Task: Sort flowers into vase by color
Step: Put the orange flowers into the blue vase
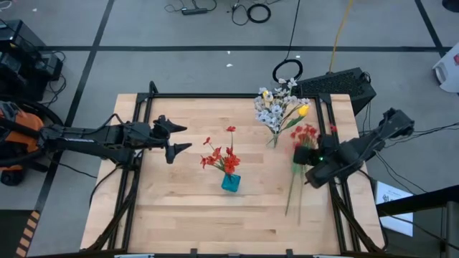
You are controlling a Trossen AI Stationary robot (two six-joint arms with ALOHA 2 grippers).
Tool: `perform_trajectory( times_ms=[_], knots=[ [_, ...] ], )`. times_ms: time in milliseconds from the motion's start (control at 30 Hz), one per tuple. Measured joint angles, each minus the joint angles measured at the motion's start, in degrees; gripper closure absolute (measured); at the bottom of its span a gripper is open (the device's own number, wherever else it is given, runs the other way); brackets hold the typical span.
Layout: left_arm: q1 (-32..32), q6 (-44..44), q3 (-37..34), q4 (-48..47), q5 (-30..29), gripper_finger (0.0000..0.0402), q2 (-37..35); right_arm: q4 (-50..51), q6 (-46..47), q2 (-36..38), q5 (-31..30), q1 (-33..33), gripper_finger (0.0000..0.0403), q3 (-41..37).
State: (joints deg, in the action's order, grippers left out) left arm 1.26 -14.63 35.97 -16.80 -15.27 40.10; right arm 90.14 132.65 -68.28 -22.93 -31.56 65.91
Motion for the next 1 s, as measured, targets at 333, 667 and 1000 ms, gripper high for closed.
perform_trajectory(
  times_ms=[333,667,1000],
  knots=[
    [0.01,0.0,0.0,0.05,-0.02,0.0047,0.02,-3.34,-7.4,0.5,-3.72,-0.06,0.0403,5.11],
    [0.0,0.0,0.0,0.04,-0.02,0.0047,0.02,-17.97,-12.3,-12.84,1.45,0.19,0.0402,5.11],
    [0.0,0.02,0.0,0.02,-0.02,0.0047,0.01,-33.21,-15.29,-29.03,11.59,0.47,0.0399,5.09]
  ],
)
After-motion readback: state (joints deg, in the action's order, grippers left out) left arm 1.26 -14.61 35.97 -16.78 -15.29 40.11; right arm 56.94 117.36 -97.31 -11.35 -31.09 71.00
